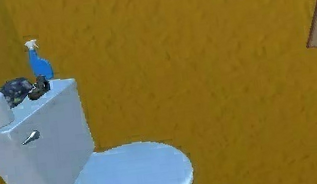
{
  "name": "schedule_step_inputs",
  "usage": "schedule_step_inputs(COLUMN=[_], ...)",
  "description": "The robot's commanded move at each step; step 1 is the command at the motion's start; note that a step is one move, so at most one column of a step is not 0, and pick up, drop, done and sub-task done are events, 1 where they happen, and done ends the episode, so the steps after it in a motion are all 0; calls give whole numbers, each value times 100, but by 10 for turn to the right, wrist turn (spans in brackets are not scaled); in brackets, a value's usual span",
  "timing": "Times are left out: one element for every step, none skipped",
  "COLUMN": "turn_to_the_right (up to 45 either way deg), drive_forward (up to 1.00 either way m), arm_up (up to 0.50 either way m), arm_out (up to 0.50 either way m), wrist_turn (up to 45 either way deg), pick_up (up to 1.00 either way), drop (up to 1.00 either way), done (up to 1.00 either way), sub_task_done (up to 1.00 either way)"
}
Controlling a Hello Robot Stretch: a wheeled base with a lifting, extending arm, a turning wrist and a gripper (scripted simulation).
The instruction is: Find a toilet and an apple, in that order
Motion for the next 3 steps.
schedule_step_inputs(turn_to_the_right=[-180, 0, 450], drive_forward=[0, 0, 0], arm_up=[0, 0, 0], arm_out=[0, 0, 0], wrist_turn=[0, 0, 0], pick_up=[0, 0, 0], drop=[0, 0, 0], done=[0, 0, 0], sub_task_done=[0, 100, 0])
